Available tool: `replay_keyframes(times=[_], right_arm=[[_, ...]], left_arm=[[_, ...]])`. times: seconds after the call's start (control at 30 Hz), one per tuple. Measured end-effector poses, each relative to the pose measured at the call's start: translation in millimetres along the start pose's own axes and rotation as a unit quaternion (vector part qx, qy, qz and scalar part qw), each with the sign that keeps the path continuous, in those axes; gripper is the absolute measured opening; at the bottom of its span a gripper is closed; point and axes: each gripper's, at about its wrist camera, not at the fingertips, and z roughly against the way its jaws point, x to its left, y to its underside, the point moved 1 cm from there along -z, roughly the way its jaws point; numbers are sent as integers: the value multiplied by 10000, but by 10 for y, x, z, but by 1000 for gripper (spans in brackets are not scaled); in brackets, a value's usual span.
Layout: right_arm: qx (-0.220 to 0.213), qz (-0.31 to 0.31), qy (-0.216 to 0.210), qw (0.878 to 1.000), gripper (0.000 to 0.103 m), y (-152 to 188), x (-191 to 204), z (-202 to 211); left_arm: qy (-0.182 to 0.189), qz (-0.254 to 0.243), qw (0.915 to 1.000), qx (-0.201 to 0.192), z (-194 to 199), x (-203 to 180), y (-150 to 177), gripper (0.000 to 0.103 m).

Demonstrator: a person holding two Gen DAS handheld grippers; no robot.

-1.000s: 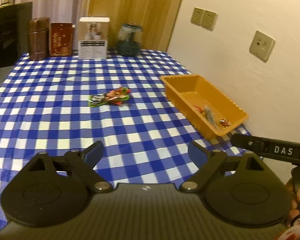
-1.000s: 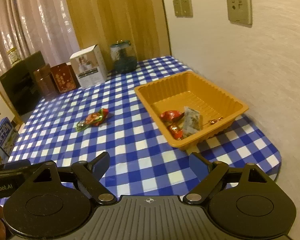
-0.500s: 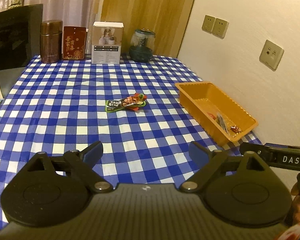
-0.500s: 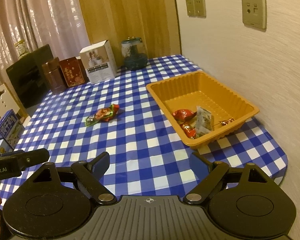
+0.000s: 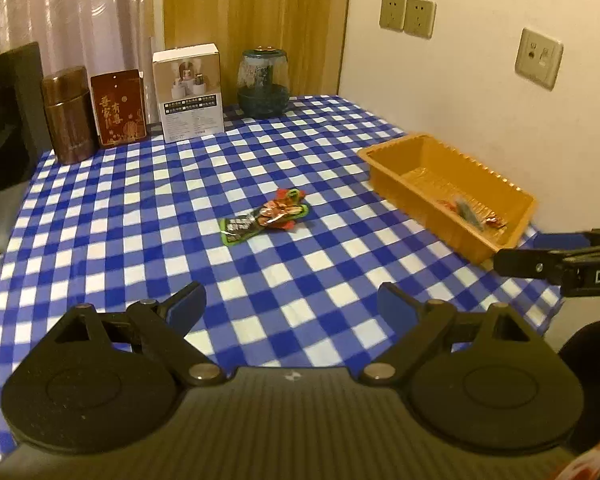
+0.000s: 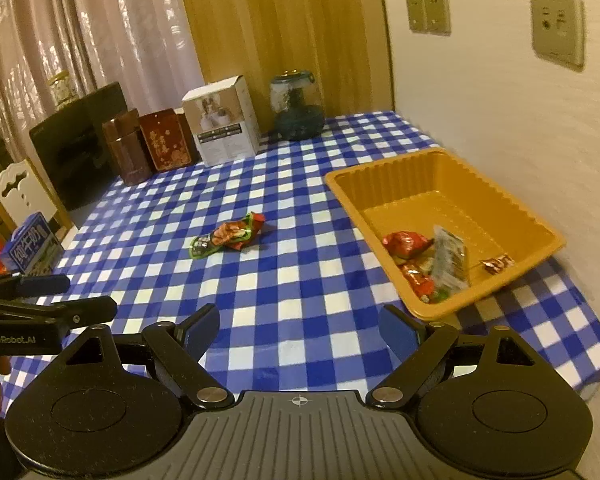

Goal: Organize snacks
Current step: 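Withdraw both tools from the tray toward the remaining snacks on the cloth, then grasp the green-and-brown sausage packet with the left tool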

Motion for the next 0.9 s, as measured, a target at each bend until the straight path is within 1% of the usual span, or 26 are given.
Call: replay_keyframes(times=[0.43, 0.77, 0.9], right_arm=[[185, 225, -107, 9995, 86, -168, 113, -598], [344, 362, -108, 9987, 86, -276, 148, -1228], [416, 249, -127, 9987, 86, -306, 132, -1455]], left_arm=[[49, -275, 9993, 235, -502, 226, -83, 91], [192, -563, 9978, 299, -981, 398, -147, 91], [211, -869, 9954, 337, -1196, 432, -195, 91]])
